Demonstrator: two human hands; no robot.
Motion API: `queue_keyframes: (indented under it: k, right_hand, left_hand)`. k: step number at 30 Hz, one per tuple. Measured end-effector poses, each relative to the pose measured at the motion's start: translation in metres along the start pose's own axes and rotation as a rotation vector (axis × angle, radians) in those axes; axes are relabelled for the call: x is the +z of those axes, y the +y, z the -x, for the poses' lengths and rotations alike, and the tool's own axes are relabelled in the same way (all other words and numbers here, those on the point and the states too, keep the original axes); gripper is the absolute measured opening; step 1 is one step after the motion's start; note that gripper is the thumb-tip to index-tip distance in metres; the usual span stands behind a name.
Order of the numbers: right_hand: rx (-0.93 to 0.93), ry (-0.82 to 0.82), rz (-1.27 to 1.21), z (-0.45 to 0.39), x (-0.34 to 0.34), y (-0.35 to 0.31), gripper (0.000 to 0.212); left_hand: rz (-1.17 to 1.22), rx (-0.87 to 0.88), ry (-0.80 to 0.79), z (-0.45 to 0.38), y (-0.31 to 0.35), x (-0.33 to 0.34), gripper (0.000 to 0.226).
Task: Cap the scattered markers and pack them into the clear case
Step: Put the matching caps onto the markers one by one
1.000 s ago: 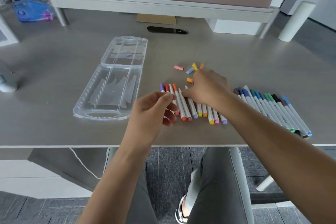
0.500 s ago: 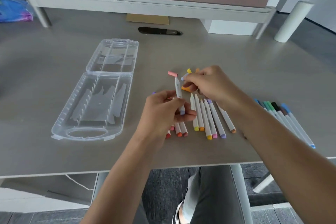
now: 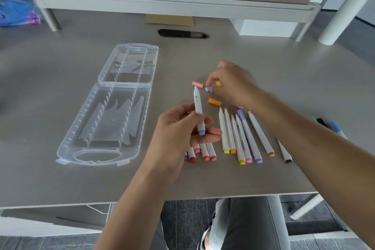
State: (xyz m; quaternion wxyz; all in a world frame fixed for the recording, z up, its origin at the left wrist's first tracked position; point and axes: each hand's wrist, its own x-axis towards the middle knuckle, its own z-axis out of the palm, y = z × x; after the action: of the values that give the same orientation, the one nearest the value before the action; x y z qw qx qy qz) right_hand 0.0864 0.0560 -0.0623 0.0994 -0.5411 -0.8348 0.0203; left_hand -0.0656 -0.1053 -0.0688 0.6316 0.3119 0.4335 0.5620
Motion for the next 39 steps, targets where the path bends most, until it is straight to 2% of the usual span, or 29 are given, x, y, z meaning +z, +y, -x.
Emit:
queue_keyframes:
  k: [2,4,6,9,13,18,23,27,31,39]
  right_hand:
    - [-0.007,-0.006,-0.017,0.000,0.001,-0.001,0.009]
    - [0.010,0.023,-0.152,0.002,0.000,-0.001,0.008]
    - [0.072,0.077,-0.444,0.007,-0.004,-0.002,0.005]
    - [0.247,0.029,-0.953,0.021,-0.015,-0.009,0.014]
    - [0.438,-0.074,-1.302,0.037,-0.020,-0.015,0.008]
    - [0.464,-0.069,-1.384,0.046,-0.020,-0.013,0.004]
    - [0.401,-0.093,-1.229,0.055,-0.024,-0.013,0.003]
    - [0.359,-0.048,-1.125,0.064,-0.027,-0.017,0.019]
    - [0.345,-0.015,-1.133,0.069,-0.027,-0.021,0.011]
    - [0.344,0.077,-1.130,0.082,-0.024,-0.016,0.010]
  left_hand:
    - [-0.018,0.001,-0.002,0.000,0.001,-0.001,0.027]
    - [-0.034,-0.002,-0.002,0.000,0.002,0.000,0.035]
    - [-0.045,0.003,-0.007,0.001,0.004,0.001,0.037]
    - [-0.058,0.012,-0.030,0.002,0.005,0.005,0.039]
    - [-0.073,-0.001,-0.050,0.003,0.003,0.010,0.040]
    - [-0.127,-0.024,-0.054,0.008,-0.003,0.016,0.042]
    - [-0.165,-0.023,-0.048,0.012,-0.005,0.018,0.041]
    - [-0.196,-0.009,-0.039,0.012,-0.006,0.018,0.032]
    - [-0.155,0.001,-0.044,0.011,-0.008,0.018,0.030]
    - [-0.087,-0.015,-0.049,0.009,-0.011,0.022,0.027]
